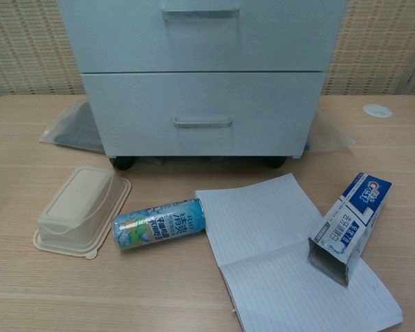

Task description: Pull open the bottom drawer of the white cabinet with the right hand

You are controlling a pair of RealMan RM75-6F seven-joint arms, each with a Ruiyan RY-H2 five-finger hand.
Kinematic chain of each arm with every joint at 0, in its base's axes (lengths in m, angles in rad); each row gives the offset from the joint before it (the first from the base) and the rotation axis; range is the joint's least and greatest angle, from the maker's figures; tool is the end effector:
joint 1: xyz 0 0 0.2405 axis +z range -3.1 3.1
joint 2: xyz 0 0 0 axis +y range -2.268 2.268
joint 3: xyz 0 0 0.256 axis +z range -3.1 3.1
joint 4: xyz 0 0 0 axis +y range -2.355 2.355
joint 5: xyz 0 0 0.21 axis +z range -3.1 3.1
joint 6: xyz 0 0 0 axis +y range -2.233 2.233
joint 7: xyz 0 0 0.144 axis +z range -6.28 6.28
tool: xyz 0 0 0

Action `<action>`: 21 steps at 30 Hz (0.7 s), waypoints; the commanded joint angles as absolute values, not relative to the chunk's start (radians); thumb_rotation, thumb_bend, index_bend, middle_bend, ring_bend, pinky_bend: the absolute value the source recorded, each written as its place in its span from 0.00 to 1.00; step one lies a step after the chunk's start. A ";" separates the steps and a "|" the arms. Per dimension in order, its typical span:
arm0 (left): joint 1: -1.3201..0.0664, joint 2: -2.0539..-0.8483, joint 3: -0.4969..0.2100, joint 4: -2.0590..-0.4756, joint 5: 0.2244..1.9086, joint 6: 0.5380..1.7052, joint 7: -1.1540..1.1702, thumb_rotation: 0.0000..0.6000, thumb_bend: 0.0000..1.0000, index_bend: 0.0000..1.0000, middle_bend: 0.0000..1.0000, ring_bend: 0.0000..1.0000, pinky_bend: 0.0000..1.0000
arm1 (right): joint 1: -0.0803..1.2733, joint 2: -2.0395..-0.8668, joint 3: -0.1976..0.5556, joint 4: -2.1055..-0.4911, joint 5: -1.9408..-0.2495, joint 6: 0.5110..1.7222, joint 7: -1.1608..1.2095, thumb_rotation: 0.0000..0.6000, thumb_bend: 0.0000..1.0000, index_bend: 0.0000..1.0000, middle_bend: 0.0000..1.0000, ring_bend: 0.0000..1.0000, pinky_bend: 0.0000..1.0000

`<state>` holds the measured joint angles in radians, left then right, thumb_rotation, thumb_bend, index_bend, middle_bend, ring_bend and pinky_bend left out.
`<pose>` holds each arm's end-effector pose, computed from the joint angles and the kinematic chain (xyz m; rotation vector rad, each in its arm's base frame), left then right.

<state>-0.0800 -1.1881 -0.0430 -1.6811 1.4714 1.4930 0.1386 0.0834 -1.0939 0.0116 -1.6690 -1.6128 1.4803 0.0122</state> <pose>-0.2952 0.1764 0.1328 -1.3700 -0.9228 -0.8870 -0.2903 -0.1706 0.1501 1.4930 -0.9240 0.9696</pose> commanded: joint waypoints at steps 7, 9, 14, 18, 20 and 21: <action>-0.072 -1.190 -0.042 -1.681 1.472 1.504 0.134 1.00 0.31 0.11 0.05 0.06 0.11 | 0.096 -1.093 0.012 -1.683 -1.631 1.474 -0.001 1.00 0.28 0.32 0.48 0.44 0.52; -0.072 -1.189 -0.040 -1.681 1.477 1.505 0.130 1.00 0.31 0.11 0.05 0.06 0.11 | 0.111 -1.089 0.013 -1.699 -1.639 1.454 -0.023 1.00 0.28 0.28 0.50 0.49 0.52; -0.070 -1.192 -0.038 -1.677 1.486 1.510 0.120 1.00 0.31 0.11 0.05 0.06 0.11 | 0.172 -1.089 0.042 -1.770 -1.629 1.378 -0.126 1.00 0.28 0.21 0.66 0.68 0.63; -0.071 -1.193 -0.035 -1.676 1.494 1.510 0.118 1.00 0.31 0.12 0.05 0.06 0.11 | 0.248 -1.098 0.076 -1.851 -1.594 1.273 -0.212 1.00 0.28 0.21 0.81 0.87 0.82; -0.070 -1.192 -0.035 -1.677 1.496 1.511 0.116 1.00 0.31 0.12 0.05 0.06 0.11 | 0.283 -1.105 0.094 -1.879 -1.567 1.225 -0.251 1.00 0.28 0.21 0.85 0.92 0.87; -0.071 -1.190 -0.035 -1.678 1.497 1.512 0.117 1.00 0.31 0.12 0.05 0.06 0.11 | 0.306 -1.111 0.108 -1.897 -1.541 1.196 -0.283 1.00 0.28 0.20 0.86 0.93 0.88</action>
